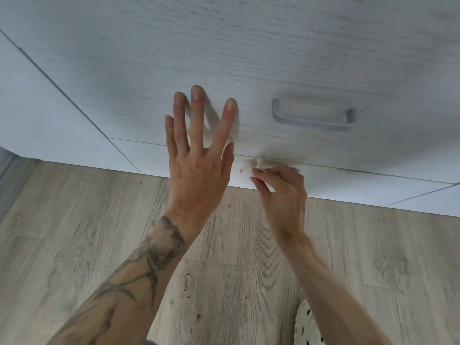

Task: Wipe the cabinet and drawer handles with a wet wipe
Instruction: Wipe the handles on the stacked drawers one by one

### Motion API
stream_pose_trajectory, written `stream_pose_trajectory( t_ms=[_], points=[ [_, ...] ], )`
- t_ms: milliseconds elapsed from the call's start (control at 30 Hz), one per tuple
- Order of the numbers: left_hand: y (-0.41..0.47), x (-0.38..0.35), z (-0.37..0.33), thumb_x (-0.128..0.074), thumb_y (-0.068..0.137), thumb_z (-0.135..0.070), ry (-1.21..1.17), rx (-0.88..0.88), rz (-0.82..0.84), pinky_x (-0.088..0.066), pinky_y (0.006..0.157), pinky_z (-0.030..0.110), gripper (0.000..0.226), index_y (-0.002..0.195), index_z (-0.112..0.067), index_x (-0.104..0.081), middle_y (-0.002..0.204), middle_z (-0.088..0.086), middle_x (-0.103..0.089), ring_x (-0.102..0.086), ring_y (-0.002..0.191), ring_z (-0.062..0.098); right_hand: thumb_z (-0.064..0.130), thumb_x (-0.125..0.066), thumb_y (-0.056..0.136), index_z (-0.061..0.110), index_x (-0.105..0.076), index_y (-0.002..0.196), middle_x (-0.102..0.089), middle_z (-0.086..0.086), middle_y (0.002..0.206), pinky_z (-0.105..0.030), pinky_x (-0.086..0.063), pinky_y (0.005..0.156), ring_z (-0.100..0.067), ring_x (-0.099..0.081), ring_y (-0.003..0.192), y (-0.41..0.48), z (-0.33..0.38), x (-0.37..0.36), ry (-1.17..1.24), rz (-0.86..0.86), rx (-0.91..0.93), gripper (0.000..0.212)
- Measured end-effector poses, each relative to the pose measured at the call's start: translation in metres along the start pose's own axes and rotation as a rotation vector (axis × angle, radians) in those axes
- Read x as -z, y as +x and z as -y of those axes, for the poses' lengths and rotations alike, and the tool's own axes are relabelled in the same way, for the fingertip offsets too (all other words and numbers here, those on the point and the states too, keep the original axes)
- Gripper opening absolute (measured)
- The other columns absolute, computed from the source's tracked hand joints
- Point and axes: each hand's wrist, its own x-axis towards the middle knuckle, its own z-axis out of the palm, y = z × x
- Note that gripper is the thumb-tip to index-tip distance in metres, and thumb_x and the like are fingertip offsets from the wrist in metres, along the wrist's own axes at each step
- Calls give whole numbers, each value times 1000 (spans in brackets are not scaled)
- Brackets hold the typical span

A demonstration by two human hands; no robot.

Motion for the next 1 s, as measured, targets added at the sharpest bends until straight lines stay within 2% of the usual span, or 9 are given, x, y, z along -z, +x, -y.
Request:
stream_pose_trajectory(
  t_ms=[100, 167, 300, 433, 567, 700, 833, 933, 1000],
  points=[
    [0, 0, 0, -54, 112, -33, 3, -2, -1, -21, 129, 61, 75, 170, -26, -7, 171, 24, -3, -7, 160, 49, 12, -86, 86, 15, -84, 101, -75, 0, 98, -21, -37, 95, -19, -69, 99, 5, 9, -14, 17, 2, -44, 15],
    [0, 1, 0, -54, 112, -33, 0, -2, 5, -21, 130, 61, 76, 170, -27, -6, 171, 24, -2, -7, 160, 49, 12, -86, 87, 14, -84, 100, -74, 0, 96, -19, -36, 97, -22, -70, 94, -1, 8, -15, 5, -27, -65, 13],
    [0, 1, 2, -54, 112, -32, 6, -11, 2, -22, 129, 62, 75, 170, -26, -8, 171, 24, -3, -7, 160, 49, 11, -86, 86, 12, -84, 99, -74, -1, 94, -25, -40, 94, -23, -69, 91, -5, 9, -17, -43, -61, -49, 13],
    [0, 2, 0, -53, 112, -32, -1, -4, 9, -21, 129, 61, 76, 170, -27, -4, 172, 23, 0, -5, 161, 48, 12, -86, 87, 13, -84, 99, -76, -1, 98, -16, -33, 97, -22, -70, 96, 3, 14, -24, -42, -69, -82, 12],
    [-1, 3, 1, -53, 112, -29, -5, -8, 8, -20, 130, 61, 79, 170, -28, 0, 172, 23, 1, -4, 161, 48, 14, -86, 87, 14, -83, 98, -73, 0, 89, -26, -39, 89, -23, -67, 85, -7, 12, -18, -72, -74, -71, 11],
    [0, 4, 1, -55, 111, -26, -8, -6, 7, -21, 129, 61, 84, 169, -30, 5, 172, 22, 2, -4, 161, 48, 15, -87, 85, 15, -83, 93, -77, 0, 92, -21, -31, 93, -22, -70, 92, 6, 18, -25, -76, -82, -97, 9],
    [-2, 5, 0, -55, 111, -26, -5, -11, 19, -21, 129, 62, 84, 168, -30, 6, 172, 22, 3, -4, 161, 48, 16, -89, 83, 18, -83, 96, -74, 2, 90, -29, -34, 91, -19, -68, 86, -7, 15, -20, -101, -90, -98, 13],
    [0, 6, 2, -54, 111, -27, -3, -11, 12, -22, 129, 61, 81, 169, -29, 4, 172, 22, 2, -4, 161, 48, 20, -88, 84, 21, -83, 92, -76, 4, 90, -43, -44, 92, -23, -68, 92, 3, 18, -24, -170, -115, -81, 9],
    [0, 6, 1, -54, 111, -27, -7, -10, 8, -23, 129, 61, 81, 169, -29, 2, 172, 22, 2, -5, 161, 48, 21, -88, 84, 22, -82, 91, -76, 4, 89, -47, -46, 89, -25, -67, 93, 7, 18, -27, -205, -131, -81, 9]
  ],
)
